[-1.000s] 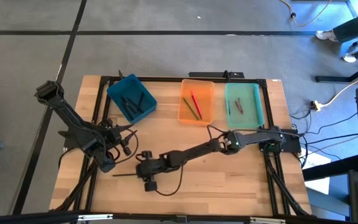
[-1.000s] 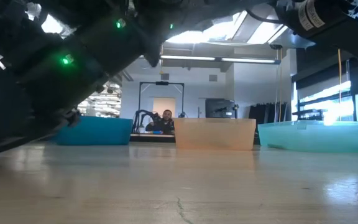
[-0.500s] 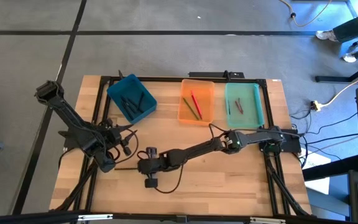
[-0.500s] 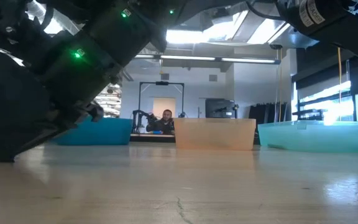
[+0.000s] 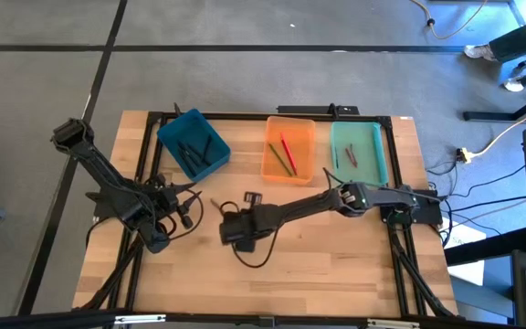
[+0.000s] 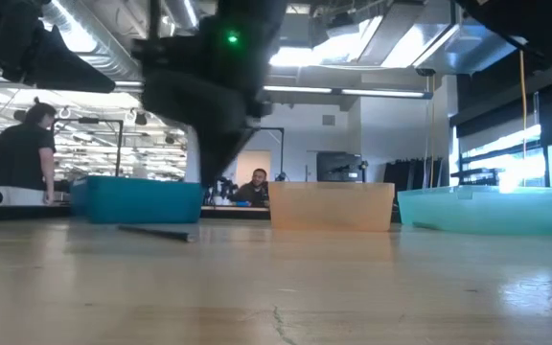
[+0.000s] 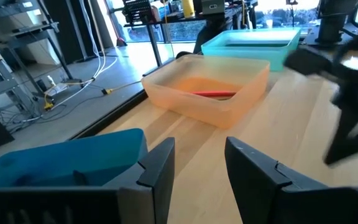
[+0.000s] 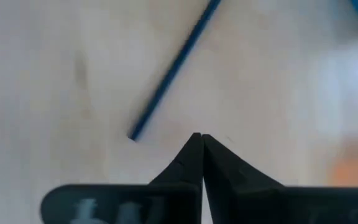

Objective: Sort crayons/erasers/pens/pencils in bins
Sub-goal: Put the dark blue pencil into the orange bin

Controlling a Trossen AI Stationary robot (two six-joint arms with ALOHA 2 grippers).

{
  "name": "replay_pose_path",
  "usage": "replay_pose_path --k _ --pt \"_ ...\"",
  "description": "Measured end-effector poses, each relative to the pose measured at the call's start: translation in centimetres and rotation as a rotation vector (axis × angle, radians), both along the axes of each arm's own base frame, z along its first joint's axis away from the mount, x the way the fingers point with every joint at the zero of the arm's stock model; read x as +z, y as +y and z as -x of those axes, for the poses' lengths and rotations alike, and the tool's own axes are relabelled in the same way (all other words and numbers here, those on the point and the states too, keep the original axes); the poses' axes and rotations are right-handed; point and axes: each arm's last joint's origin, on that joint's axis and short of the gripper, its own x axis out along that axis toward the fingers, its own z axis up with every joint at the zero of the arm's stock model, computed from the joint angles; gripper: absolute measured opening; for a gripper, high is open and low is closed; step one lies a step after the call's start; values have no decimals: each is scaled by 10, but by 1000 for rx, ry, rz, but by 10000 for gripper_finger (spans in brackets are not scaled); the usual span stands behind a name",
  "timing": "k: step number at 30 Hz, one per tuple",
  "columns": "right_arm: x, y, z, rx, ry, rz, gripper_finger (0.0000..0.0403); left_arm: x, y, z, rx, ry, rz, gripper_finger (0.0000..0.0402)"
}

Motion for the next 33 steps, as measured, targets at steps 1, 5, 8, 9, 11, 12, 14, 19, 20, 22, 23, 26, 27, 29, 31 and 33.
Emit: replay_pose_path --k 1,5,8,9,11,12,14,19,20,22,23,26,27,29,31,33 --pt "4 -2 3 -19 14 11 8 0 0 0 -1 1 1 135" --pt "24 -5 14 -59 25 27 8 0 0 0 -3 6 5 135" --pt "35 -5 17 -95 -2 11 9 0 0 0 -3 7 5 135" --pt "36 -5 17 -108 -10 2 10 0 0 0 -3 6 4 135" --pt "36 -9 15 -140 -24 -21 16 0 0 0 -1 2 1 135" --pt "36 -14 13 -171 -47 -35 21 0 0 0 -1 1 1 135" --pt "33 -28 5 -217 -80 -85 37 0 0 0 1 -4 -3 135" --pt "6 -49 -10 -260 -76 -136 97 0 0 0 3 -10 -6 135" --pt "2 -52 -11 -269 -68 -122 110 0 0 0 3 -10 -6 135" --pt "-7 -62 -13 -291 -51 -113 134 0 0 0 3 -10 -6 135" --pt "-12 -67 -14 -301 -40 -110 143 0 0 0 3 -9 -6 135" --pt "-22 -80 -16 -322 -15 -131 159 0 0 0 2 -4 -10 135" --pt "-23 -83 -17 -326 -14 -146 160 0 0 0 2 -3 -11 135" --pt "-23 -86 -17 -326 -5 -184 158 0 0 0 1 2 -11 135" --pt "-24 -89 -18 -323 2 -229 151 0 0 0 0 4 -11 135" --pt "-26 -92 -20 -321 -6 -262 140 0 0 0 0 4 -11 135"
